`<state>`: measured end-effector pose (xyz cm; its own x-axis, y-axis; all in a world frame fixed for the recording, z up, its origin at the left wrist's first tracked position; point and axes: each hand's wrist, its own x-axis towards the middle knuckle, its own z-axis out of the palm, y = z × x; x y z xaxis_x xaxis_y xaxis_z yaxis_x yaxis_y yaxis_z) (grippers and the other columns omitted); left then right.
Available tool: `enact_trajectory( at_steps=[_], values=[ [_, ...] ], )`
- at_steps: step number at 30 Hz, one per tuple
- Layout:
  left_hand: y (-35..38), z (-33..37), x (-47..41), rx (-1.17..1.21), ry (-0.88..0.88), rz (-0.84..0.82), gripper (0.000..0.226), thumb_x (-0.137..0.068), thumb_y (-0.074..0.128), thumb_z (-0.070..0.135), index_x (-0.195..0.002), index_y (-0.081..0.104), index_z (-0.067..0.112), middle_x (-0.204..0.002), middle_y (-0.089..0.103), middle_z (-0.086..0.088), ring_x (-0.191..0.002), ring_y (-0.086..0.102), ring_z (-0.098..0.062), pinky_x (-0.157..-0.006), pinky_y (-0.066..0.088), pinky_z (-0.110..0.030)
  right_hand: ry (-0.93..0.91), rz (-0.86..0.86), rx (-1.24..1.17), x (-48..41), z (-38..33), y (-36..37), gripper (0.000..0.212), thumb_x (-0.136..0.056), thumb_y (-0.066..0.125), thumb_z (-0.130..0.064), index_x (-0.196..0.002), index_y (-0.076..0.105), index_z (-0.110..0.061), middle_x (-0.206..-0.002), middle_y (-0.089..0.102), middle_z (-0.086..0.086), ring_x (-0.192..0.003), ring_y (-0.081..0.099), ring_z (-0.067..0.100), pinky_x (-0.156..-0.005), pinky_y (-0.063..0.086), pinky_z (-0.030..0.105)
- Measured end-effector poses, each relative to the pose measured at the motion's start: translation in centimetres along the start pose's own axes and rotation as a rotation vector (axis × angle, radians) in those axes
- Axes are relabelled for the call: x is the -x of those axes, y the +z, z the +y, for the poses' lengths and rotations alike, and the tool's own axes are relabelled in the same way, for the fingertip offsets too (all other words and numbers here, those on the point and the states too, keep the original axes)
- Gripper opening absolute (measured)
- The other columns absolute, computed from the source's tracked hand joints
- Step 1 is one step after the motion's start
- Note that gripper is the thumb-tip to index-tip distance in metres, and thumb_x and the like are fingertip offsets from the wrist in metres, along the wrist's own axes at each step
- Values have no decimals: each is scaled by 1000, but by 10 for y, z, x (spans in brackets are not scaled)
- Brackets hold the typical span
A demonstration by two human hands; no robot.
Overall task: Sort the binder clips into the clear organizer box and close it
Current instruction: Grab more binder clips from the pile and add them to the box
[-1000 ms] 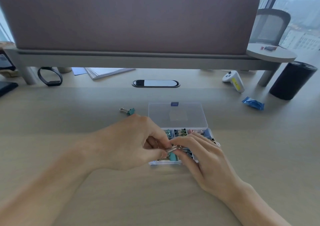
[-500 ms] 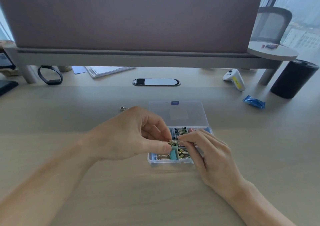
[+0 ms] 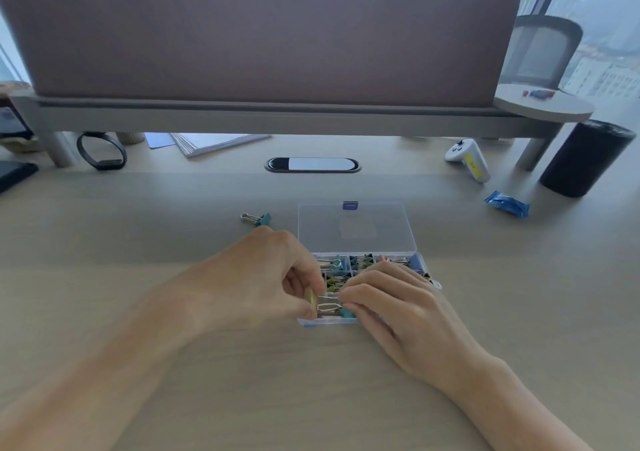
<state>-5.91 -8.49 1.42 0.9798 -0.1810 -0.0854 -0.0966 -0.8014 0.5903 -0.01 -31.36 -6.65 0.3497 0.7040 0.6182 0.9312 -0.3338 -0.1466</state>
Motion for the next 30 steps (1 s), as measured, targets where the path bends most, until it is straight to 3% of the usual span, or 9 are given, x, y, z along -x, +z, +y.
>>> enact_trajectory(
  at_steps=[5,13,18,22,24,27,30],
  values=[
    [2,2,0,-48,50,30,18,-74,89,25,-81,73,31,-69,66,15,-67,63,2,-57,42,-8,-3,-15,-41,-1,-3,-2,14,-103,63,-19,-98,75,-14,-103,72,-5,-94,64,18,-83,52,36],
    [0,0,-2,-91,88,21,15,-76,87,29,-88,78,31,-71,67,17,-77,62,5,-63,43,-7,8,-14,-31,-1,-3,-1,15,-102,68,-27,-97,75,-16,-102,72,-6,-95,66,18,-83,53,36],
    [-14,-8,-1,-7,74,92,12,-79,85,32,-84,74,35,-80,72,20,-78,69,-1,-71,54,-17,78,48,-45,2,-2,-2,18,-102,67,-28,-111,74,-14,-111,71,-6,-103,67,15,-89,54,34],
    [-11,-7,1,228,83,-56,12,-87,80,26,-93,71,30,-93,75,9,-85,73,-12,-85,59,-42,204,112,-118,4,-4,-3,19,-101,65,-32,-113,66,-17,-109,68,-12,-103,66,9,-88,53,30],
    [-7,-6,1,242,97,-85,14,-90,78,28,-97,67,33,-97,73,11,-83,72,-15,-78,60,-42,273,125,-167,6,-4,-3,22,-98,64,-34,-114,60,-21,-107,66,-20,-103,66,3,-87,54,31],
    [-5,-6,2,230,86,-89,15,-93,74,29,-97,61,37,-99,69,15,-80,70,-20,-54,53,-23,265,75,-186,7,-5,-2,25,-96,63,-31,-118,55,-22,-111,65,-23,-108,65,4,-90,53,32],
    [-4,-7,2,199,85,-91,14,-95,69,30,-100,58,36,-101,68,16,-84,72,-17,-49,50,-19,232,2,-181,4,-7,-5,34,-95,62,-31,-126,51,-25,-113,66,-24,-110,64,1,-96,51,28]
  ],
)
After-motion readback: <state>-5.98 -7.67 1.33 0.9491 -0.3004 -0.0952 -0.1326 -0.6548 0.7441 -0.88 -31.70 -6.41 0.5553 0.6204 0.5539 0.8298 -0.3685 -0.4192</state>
